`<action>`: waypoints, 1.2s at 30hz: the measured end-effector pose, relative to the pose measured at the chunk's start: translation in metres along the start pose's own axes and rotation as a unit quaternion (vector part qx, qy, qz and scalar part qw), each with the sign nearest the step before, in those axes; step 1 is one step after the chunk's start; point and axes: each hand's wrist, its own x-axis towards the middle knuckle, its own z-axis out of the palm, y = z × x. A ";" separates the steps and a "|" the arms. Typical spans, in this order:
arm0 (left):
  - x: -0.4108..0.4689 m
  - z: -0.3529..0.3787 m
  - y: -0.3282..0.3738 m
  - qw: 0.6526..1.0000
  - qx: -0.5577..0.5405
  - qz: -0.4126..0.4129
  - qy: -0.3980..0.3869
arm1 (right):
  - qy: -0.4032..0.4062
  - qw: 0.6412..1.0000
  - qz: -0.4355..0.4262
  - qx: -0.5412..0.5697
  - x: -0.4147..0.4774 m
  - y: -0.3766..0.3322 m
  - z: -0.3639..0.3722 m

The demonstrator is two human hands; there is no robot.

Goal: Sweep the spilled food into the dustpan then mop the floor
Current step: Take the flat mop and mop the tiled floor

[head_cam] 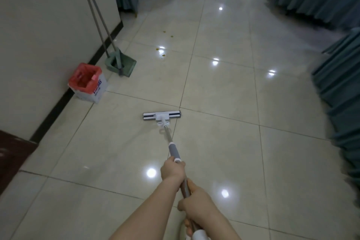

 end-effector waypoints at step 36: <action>0.508 -0.077 0.479 0.990 0.132 0.038 0.036 | -0.010 0.991 0.021 0.133 0.408 -0.540 -0.110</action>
